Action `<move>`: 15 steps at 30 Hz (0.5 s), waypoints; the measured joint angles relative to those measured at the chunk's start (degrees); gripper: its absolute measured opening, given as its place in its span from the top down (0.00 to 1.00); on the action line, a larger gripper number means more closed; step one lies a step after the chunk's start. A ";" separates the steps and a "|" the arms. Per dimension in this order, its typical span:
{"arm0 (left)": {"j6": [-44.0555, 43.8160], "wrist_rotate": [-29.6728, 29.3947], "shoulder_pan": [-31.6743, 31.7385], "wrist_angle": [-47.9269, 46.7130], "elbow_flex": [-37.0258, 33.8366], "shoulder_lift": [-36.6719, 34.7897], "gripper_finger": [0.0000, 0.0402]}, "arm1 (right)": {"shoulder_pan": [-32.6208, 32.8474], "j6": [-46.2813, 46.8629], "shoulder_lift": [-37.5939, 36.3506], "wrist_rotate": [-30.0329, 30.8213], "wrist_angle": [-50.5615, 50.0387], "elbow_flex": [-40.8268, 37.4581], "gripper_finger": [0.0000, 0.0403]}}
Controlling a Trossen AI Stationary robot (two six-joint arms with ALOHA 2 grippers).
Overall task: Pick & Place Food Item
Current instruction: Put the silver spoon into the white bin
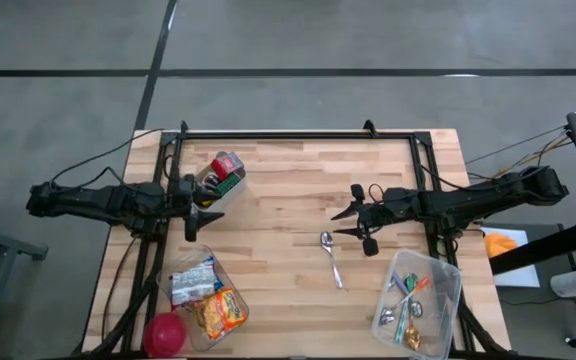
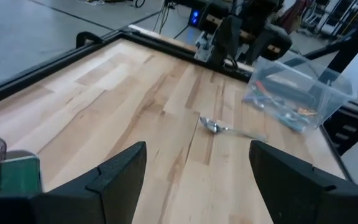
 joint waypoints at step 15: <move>0.14 0.02 0.00 -10.48 -0.41 0.00 0.29 | 0.15 29.18 0.00 -0.04 0.05 0.00 0.61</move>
